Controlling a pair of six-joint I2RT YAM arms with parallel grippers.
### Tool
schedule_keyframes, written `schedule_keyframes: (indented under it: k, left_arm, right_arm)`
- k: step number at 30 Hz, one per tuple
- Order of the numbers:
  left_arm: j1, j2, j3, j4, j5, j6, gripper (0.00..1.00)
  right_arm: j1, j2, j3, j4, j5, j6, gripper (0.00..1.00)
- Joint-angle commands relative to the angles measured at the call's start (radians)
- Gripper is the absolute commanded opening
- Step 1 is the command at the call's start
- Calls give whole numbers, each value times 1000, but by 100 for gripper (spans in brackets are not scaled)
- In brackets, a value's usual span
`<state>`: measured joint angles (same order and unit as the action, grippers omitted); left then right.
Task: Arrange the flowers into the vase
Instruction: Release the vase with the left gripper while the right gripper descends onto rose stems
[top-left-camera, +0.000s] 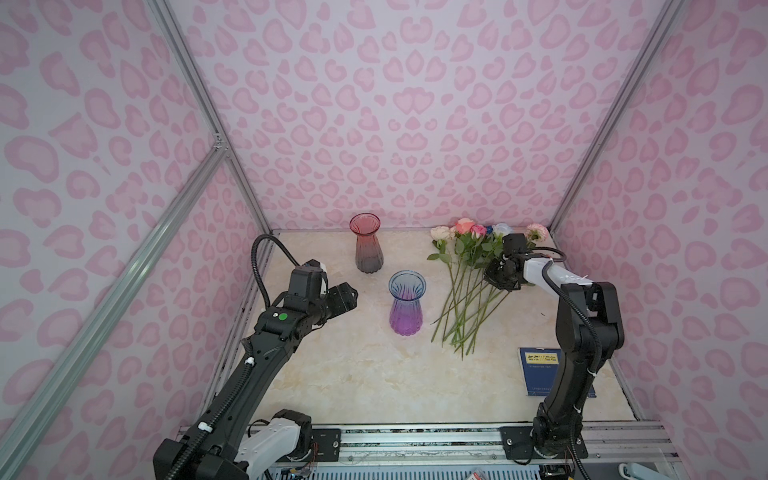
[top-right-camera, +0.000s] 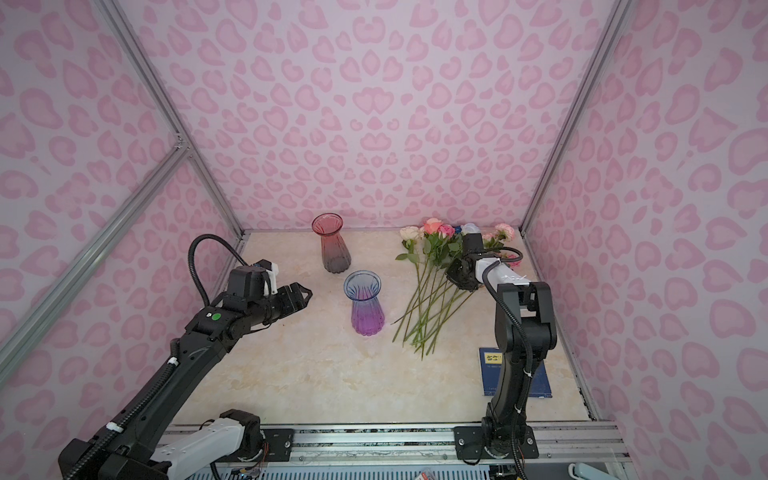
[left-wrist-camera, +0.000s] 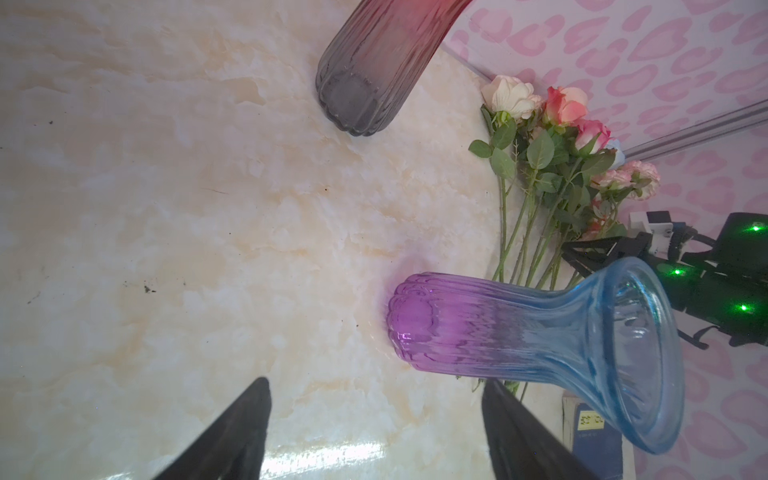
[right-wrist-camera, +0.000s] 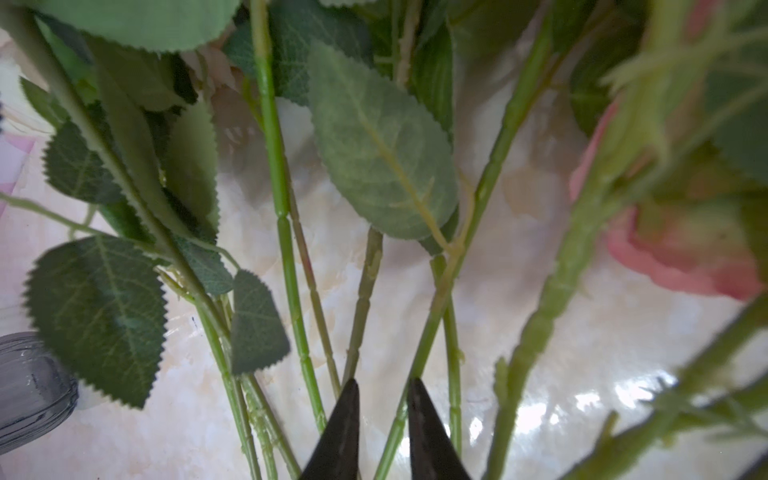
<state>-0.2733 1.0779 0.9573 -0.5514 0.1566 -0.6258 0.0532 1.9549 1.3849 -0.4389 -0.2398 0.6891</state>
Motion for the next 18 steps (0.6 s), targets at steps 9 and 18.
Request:
schedule_keyframes:
  k: [9, 18]
  left_arm:
    - [4, 58, 22, 54, 71, -1, 79]
    - [5, 80, 30, 44, 89, -2, 78]
  right_arm:
    - [3, -61, 37, -60, 13, -10, 29]
    - [2, 57, 92, -54, 5, 14, 36]
